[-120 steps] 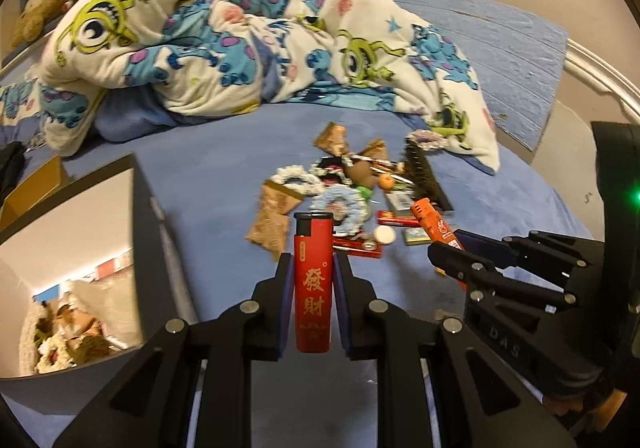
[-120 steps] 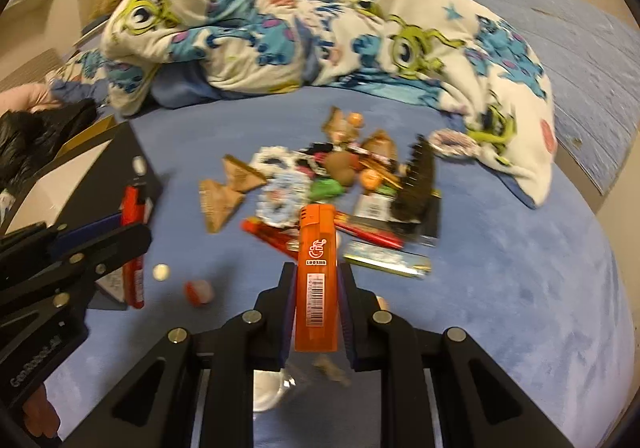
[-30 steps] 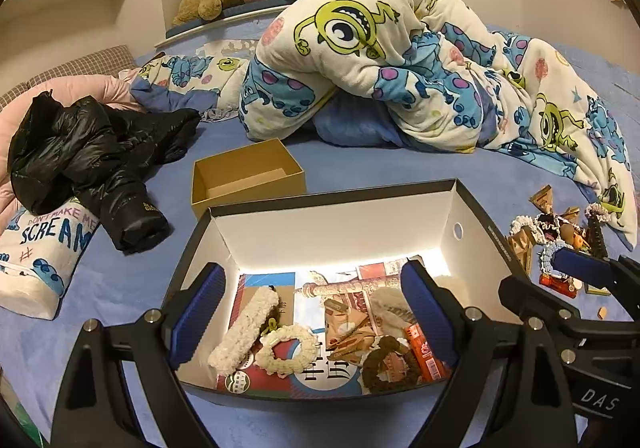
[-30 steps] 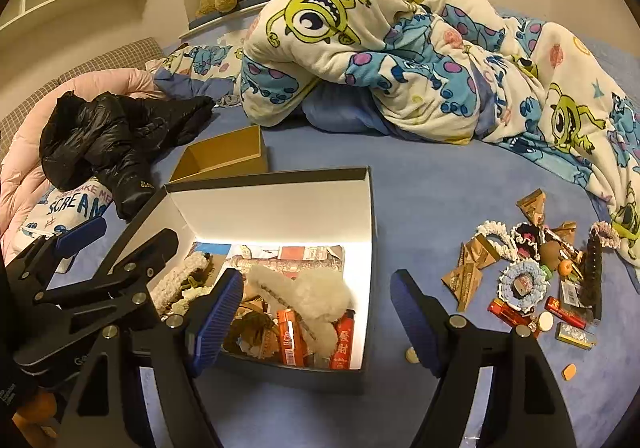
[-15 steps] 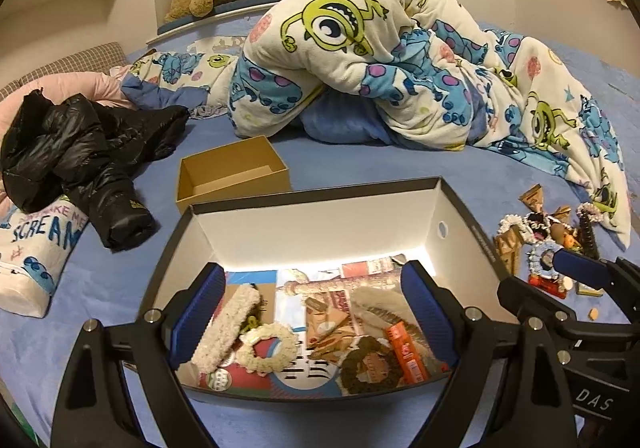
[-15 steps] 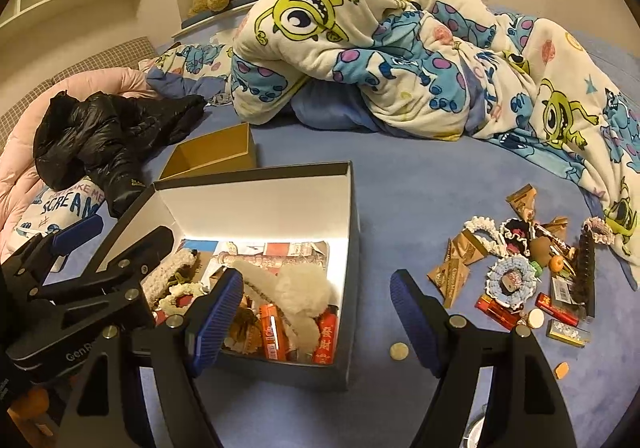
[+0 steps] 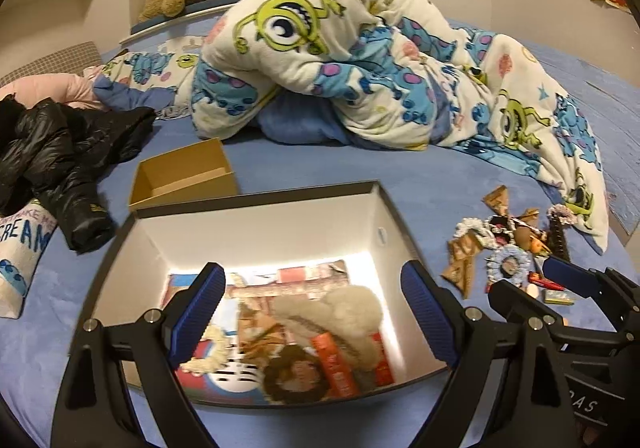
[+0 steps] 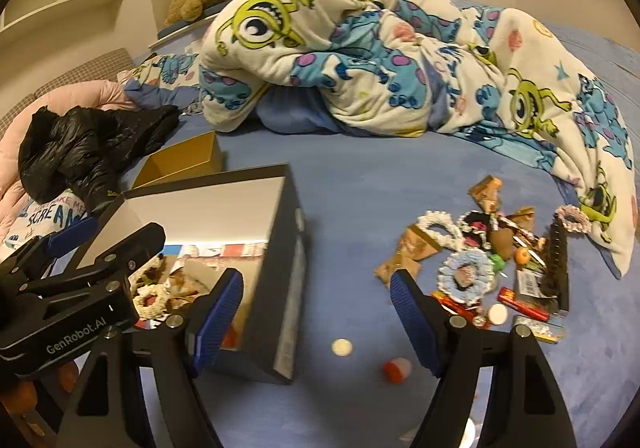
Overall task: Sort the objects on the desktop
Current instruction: 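Move both open tools back toward the pile of small items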
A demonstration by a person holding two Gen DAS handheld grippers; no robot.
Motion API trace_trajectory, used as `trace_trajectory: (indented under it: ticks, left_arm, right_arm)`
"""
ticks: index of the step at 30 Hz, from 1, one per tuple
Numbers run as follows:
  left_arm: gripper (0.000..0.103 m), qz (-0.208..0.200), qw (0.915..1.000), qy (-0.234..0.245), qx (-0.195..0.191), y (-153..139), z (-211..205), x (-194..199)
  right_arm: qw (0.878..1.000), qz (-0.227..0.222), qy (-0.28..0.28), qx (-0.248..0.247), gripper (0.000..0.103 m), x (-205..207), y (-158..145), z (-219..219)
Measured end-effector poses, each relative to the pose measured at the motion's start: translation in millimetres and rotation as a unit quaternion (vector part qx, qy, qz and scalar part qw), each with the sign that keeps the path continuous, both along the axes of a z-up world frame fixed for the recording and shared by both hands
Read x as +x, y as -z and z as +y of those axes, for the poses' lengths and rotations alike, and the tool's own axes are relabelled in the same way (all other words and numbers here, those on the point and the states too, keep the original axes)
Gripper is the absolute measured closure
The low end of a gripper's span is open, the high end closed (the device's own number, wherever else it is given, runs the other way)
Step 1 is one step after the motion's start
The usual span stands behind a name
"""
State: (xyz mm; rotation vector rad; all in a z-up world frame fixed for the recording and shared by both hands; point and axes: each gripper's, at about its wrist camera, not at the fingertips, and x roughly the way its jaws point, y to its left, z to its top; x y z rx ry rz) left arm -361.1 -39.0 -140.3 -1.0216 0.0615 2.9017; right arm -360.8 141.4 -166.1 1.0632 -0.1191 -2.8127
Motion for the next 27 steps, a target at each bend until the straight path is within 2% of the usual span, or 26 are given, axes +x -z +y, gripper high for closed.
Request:
trace_trajectory:
  ticks: [9,20,27]
  left_arm:
    - [0.012,-0.008,0.9992,0.038,-0.001,6,52,0]
    - [0.012,-0.032,0.9945,0.095,0.033,22,118,3]
    - [0.012,-0.028,0.9905,0.135,0.004,41,153,15]
  right_arm:
    - [0.999,0.000,0.038,0.006,0.025,7,2,52]
    - [0.995,-0.009,0.096,0.024,0.025,29,7,132]
    - [0.989,-0.020,0.145,0.001,0.025,39,20,184]
